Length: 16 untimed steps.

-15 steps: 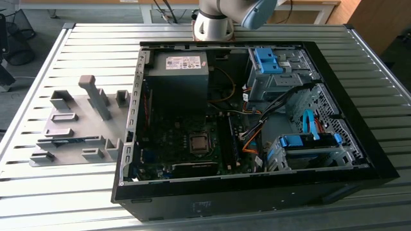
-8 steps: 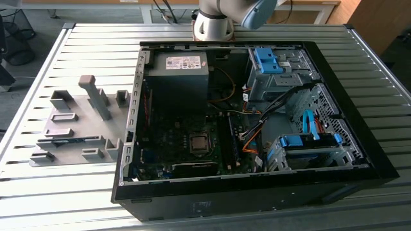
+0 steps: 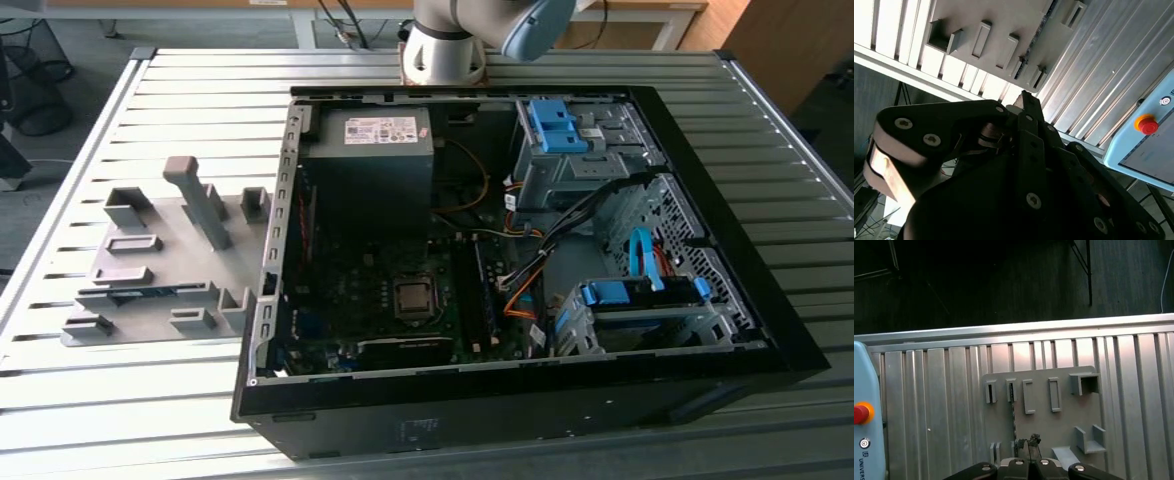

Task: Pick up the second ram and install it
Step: 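Pick up the second ram and move it above second insertion slot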

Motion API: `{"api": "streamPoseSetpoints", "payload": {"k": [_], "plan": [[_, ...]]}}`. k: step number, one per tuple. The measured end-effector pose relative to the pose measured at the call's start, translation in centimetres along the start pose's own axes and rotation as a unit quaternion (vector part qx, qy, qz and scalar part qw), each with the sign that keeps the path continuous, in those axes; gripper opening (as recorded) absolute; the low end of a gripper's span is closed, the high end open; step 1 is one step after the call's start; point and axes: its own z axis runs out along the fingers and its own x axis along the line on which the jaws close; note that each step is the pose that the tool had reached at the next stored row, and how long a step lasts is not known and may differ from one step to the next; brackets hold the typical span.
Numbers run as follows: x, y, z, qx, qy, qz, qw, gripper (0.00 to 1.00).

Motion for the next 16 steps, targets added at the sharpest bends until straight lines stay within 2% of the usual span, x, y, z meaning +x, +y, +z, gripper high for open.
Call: {"api": "streamPoseSetpoints", "payload": {"k": [2,4,5,16], "plan": [[0.00,-0.01,0.14,0.0001,-0.0001,0.000,1.0000,0.23],[0.01,-0.01,0.49,-0.0007,0.0001,0.000,1.0000,0.23],[0.01,-0.02,0.67,-0.0008,0.0001,0.000,1.0000,0.30],[0.23,-0.10,2.64,-0.0009,0.0000,0.000,1.0000,0.31]]}}
